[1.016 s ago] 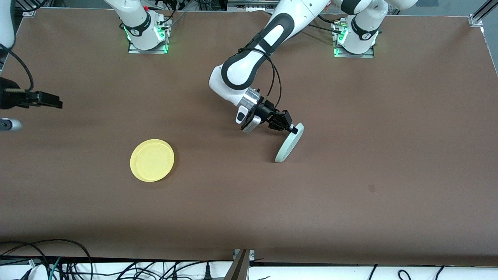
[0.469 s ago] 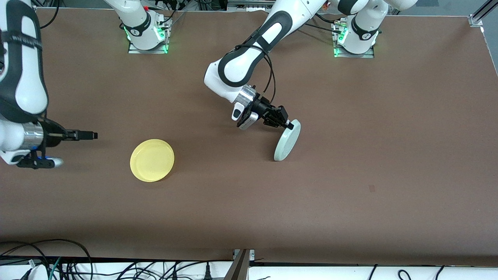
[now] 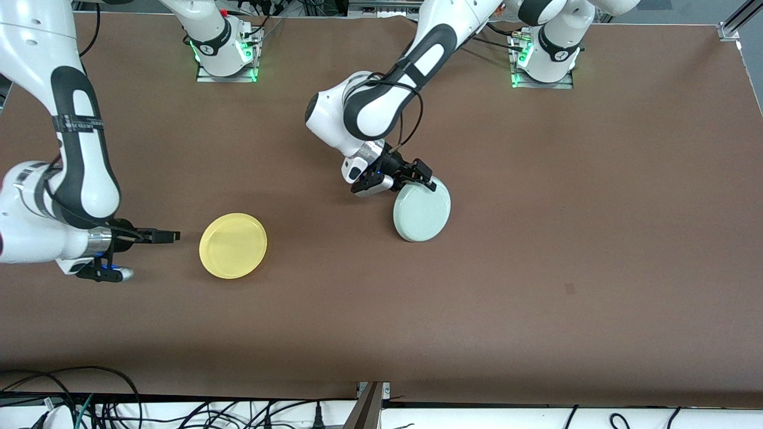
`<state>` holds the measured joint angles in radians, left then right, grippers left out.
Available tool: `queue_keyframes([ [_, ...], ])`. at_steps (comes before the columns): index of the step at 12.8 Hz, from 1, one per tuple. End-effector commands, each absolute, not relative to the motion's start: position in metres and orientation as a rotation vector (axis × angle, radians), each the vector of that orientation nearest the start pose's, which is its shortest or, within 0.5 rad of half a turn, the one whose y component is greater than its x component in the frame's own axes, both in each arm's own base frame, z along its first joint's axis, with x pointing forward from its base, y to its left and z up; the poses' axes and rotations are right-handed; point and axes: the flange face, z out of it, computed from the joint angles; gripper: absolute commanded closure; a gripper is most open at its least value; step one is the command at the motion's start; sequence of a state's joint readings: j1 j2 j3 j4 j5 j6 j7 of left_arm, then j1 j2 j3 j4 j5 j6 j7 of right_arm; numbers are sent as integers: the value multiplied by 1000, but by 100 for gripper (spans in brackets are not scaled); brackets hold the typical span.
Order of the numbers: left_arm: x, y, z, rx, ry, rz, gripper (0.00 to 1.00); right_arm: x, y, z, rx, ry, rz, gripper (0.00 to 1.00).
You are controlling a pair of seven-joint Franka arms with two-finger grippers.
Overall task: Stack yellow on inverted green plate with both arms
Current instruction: 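Lower the green plate with the left gripper while the right gripper grasps yellow, then release the green plate and withdraw the left gripper while the right gripper lifts yellow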
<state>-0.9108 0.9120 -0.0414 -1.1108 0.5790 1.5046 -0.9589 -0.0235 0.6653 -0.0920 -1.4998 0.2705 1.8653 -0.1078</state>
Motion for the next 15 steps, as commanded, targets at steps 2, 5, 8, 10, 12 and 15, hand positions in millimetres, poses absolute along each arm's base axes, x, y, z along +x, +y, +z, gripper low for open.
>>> queue_keyframes([
  [2,521,-535,291,-2810,-83,19,0,670,-33,213,-2851,216,326,0],
  [5,529,-539,292,-2920,-132,58,0,657,-18,186,-2879,218,276,0],
  [8,553,-540,301,-3114,-249,52,0,648,-16,173,-2886,224,271,0],
  [10,565,-531,316,-3149,-290,36,0,648,-14,172,-2885,214,274,29],
  [12,590,-488,350,-3142,-208,36,0,647,-14,172,-2884,211,275,68],
  [15,624,-397,400,-3083,36,164,0,647,-14,173,-2881,214,284,100],
])
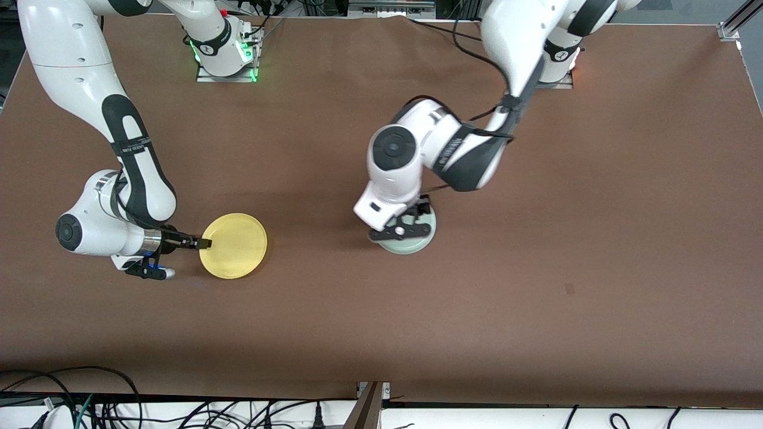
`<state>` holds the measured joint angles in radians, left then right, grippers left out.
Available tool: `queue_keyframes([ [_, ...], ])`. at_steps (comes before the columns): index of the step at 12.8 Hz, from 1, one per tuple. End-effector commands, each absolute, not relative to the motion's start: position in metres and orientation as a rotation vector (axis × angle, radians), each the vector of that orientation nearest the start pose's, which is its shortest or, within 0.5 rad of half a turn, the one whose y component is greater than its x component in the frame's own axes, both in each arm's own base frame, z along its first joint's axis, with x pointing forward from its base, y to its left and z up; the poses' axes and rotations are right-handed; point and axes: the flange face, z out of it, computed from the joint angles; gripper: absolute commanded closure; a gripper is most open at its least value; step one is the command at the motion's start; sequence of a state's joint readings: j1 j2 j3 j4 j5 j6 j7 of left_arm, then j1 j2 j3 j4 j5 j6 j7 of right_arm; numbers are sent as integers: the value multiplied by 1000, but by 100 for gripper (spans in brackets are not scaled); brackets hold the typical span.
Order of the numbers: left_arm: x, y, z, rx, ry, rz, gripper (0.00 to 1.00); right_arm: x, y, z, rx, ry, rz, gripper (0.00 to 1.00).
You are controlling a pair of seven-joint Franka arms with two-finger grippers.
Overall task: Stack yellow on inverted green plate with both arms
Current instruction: 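Release the green plate and withdraw the left gripper while the right gripper lifts yellow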
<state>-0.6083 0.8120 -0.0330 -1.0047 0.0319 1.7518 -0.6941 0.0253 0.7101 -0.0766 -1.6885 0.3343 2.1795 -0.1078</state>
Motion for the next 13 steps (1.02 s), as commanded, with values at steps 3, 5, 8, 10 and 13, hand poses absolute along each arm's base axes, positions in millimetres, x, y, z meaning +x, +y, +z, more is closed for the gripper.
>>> queue_keyframes([
  [3,658,-292,462,-3083,23,148,0,652,-6,183,-2876,194,262,100],
  [5,662,-233,509,-3088,3,135,0,661,9,208,-2866,159,211,100],
  [8,639,-155,535,-3069,117,230,0,663,78,236,-2809,96,204,100],
  [10,615,-135,556,-3068,85,190,0,657,136,246,-2764,164,223,100],
  [13,593,-100,574,-3080,8,138,0,644,233,258,-2745,313,197,100],
])
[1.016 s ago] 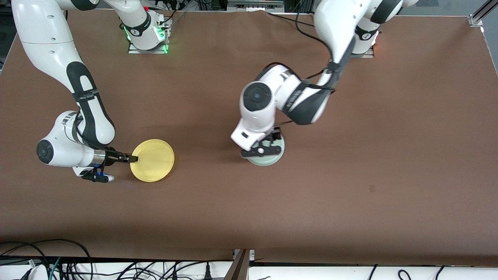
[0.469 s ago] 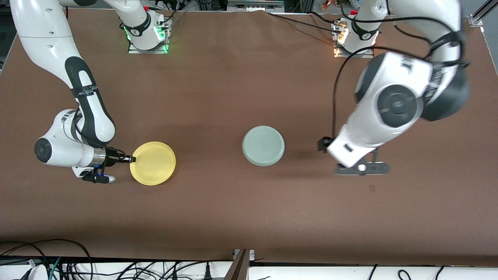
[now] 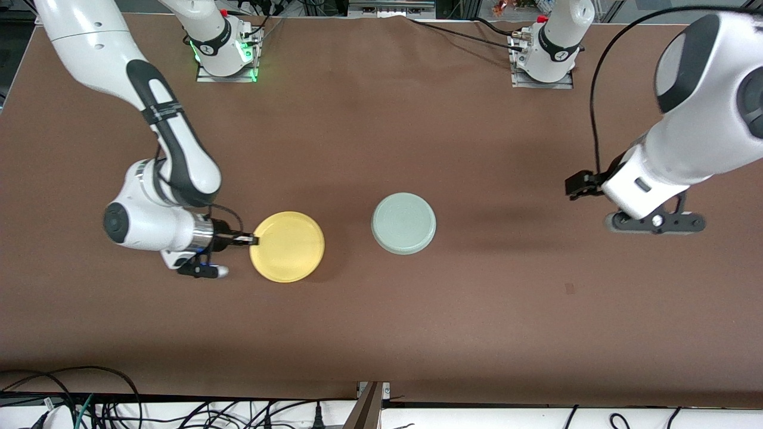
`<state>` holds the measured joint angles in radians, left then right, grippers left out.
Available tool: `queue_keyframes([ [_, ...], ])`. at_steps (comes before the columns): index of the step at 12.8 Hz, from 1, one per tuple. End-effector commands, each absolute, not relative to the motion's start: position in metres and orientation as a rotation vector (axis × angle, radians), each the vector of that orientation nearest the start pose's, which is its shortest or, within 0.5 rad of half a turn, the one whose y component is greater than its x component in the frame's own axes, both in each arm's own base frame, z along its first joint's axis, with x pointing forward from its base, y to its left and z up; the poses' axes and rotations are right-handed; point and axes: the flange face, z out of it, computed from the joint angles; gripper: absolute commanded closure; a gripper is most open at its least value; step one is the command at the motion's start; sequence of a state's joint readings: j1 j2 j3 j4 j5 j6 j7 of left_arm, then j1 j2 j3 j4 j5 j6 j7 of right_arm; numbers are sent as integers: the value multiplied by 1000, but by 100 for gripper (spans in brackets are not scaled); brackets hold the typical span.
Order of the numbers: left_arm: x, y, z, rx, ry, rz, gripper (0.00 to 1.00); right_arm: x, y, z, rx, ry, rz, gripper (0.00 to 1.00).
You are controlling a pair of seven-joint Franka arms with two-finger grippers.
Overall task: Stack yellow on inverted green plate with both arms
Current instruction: 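Release the green plate and withdraw the left gripper while the right gripper lifts yellow, then place the yellow plate onto the inverted green plate with the right gripper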
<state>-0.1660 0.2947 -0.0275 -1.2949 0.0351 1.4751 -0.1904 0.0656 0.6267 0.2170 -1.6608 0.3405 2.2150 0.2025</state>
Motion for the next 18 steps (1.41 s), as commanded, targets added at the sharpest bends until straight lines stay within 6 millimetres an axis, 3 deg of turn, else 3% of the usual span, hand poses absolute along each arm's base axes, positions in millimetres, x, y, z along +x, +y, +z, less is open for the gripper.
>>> queue_keyframes([
  [1,581,-88,574,-3076,-13,116,0,635,267,259,-2744,321,169,100],
  [3,559,-53,570,-3128,-119,75,0,615,327,253,-2726,392,116,100],
  [4,548,-53,578,-3162,-116,25,0,605,353,252,-2713,423,93,100],
  [6,548,-55,577,-3160,-94,-18,0,580,397,239,-2708,443,83,100],
  [8,550,-50,574,-3103,93,-11,0,558,428,221,-2709,435,84,100],
  [11,549,-51,576,-3099,101,-2,0,536,452,197,-2707,462,84,100],
  [18,550,-52,578,-3097,101,-2,0,543,439,193,-2733,475,68,100],
])
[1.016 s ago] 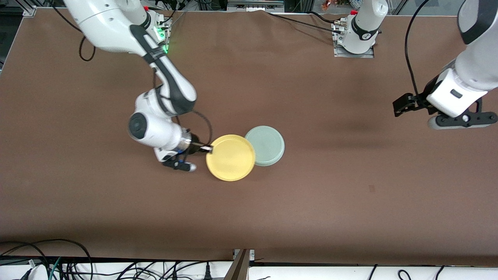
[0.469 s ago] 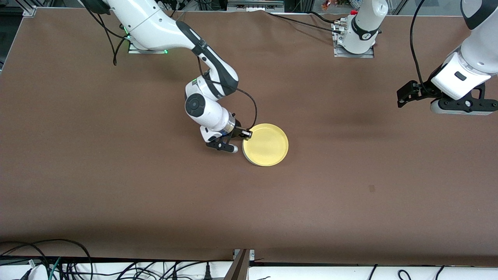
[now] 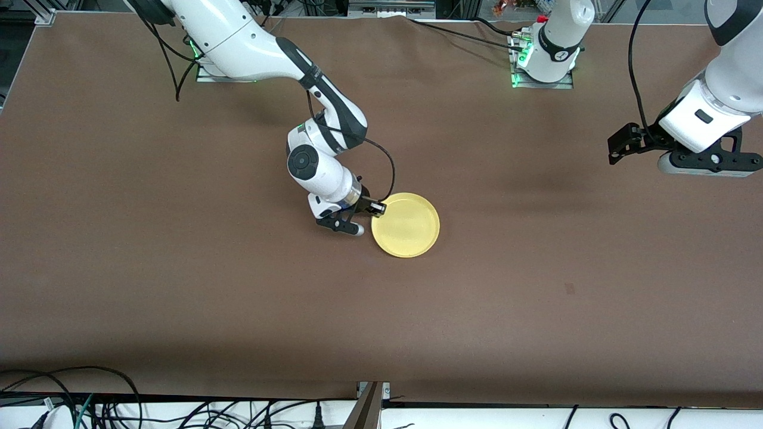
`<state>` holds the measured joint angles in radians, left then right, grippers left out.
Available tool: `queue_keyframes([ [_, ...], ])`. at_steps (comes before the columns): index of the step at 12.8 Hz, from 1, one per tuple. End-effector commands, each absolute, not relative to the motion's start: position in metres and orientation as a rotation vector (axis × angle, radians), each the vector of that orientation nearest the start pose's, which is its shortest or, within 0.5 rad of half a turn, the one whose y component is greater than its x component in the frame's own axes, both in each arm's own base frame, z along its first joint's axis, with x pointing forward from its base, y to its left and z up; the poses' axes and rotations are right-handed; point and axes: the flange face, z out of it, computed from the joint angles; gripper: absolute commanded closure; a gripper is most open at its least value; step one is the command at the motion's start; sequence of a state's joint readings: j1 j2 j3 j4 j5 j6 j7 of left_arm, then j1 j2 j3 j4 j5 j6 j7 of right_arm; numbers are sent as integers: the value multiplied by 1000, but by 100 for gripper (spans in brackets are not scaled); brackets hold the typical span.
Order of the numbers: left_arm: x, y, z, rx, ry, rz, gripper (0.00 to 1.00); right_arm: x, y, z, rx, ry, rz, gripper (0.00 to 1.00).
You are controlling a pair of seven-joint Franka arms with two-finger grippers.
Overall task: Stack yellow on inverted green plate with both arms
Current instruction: 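Place the yellow plate onto the inverted green plate with the right gripper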
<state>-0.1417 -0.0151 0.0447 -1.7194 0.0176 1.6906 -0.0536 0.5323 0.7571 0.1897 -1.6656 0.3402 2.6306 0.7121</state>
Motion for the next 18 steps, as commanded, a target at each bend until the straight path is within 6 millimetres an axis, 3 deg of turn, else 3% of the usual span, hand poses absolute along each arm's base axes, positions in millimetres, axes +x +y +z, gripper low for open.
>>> queue_keyframes([
  [1,550,-53,578,-3097,101,-3,0,544,437,196,-2741,474,81,100],
  [13,549,-51,576,-3097,98,26,0,527,442,194,-2775,454,133,100],
  [14,549,-51,577,-3097,98,24,0,529,443,195,-2768,471,132,36],
  [15,549,-51,577,-3097,98,24,0,531,444,200,-2757,504,127,0],
  [17,549,-51,577,-3097,98,24,0,545,440,239,-2734,484,58,0],
  [18,549,-51,577,-3097,98,24,0,560,423,263,-2778,458,33,0],
])
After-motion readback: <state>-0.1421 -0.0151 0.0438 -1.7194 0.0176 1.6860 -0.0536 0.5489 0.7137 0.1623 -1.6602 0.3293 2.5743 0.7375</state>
